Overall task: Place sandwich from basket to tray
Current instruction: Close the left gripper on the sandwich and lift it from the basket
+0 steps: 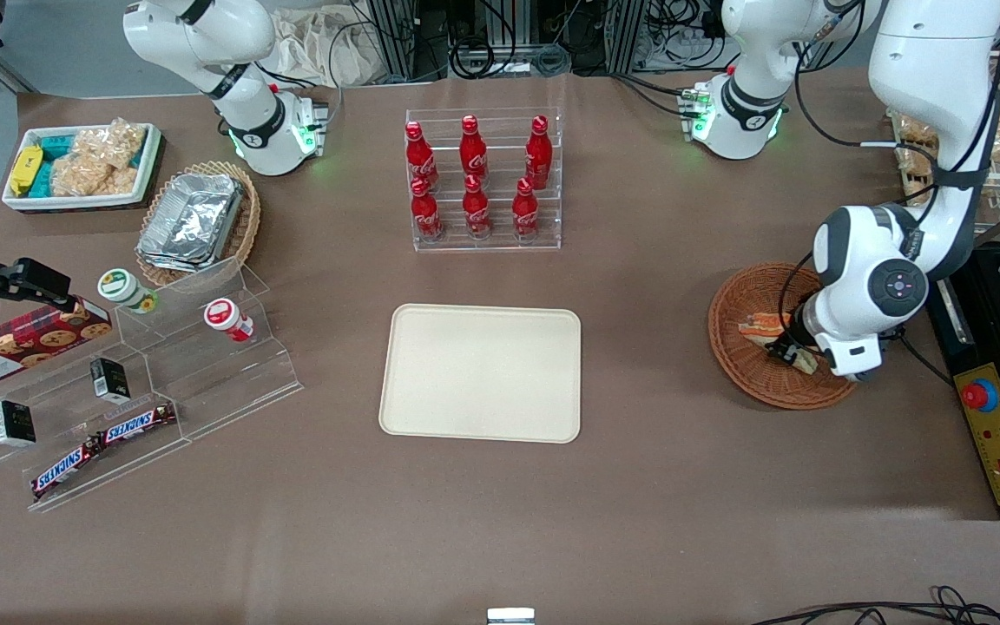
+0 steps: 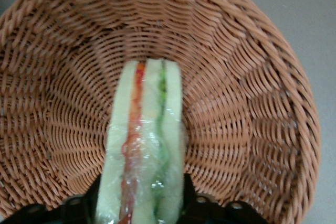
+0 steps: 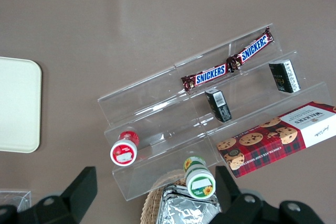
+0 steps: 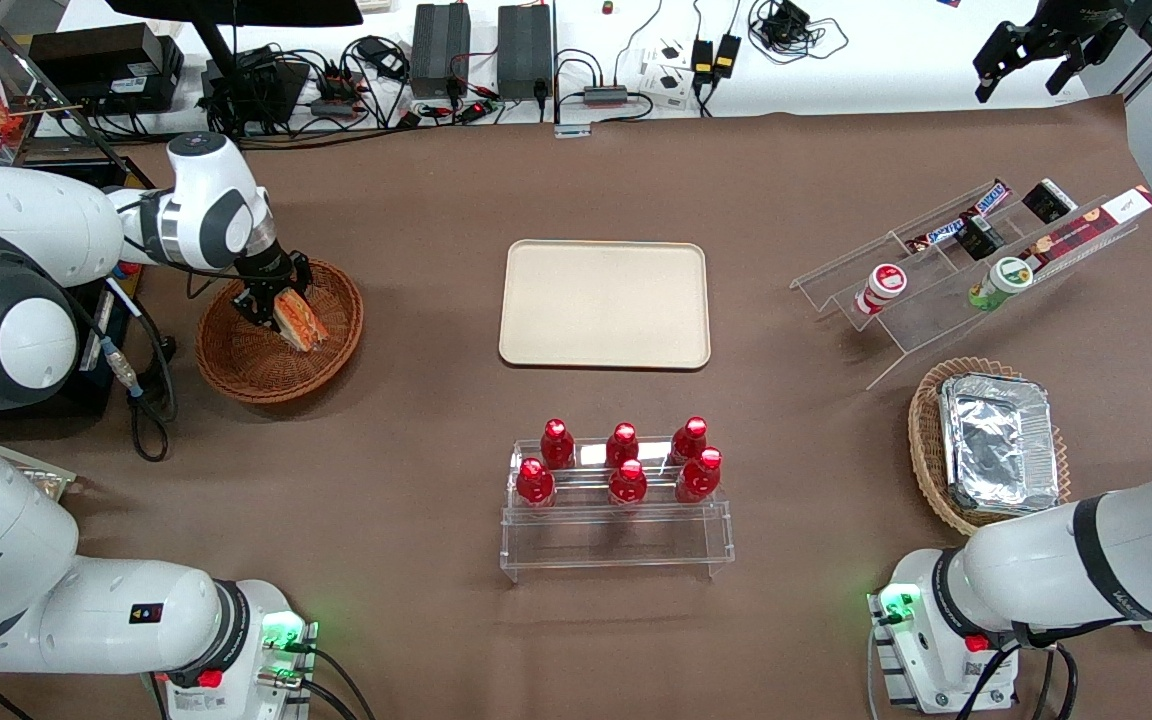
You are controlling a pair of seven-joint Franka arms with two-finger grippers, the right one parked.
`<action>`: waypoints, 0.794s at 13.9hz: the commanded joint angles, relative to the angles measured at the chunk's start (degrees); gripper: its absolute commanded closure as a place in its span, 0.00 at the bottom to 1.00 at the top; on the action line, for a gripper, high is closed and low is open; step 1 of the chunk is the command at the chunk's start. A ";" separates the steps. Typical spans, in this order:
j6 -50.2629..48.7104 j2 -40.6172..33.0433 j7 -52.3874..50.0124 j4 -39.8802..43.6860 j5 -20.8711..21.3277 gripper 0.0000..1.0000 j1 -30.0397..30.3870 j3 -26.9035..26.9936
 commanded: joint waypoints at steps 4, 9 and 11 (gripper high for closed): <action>-13.60 -5.29 3.86 6.05 1.73 1.00 -0.82 -0.06; -34.24 -6.81 18.09 23.24 1.55 1.00 -1.00 -3.13; -41.03 -6.36 25.82 31.77 1.46 1.00 -1.00 -6.46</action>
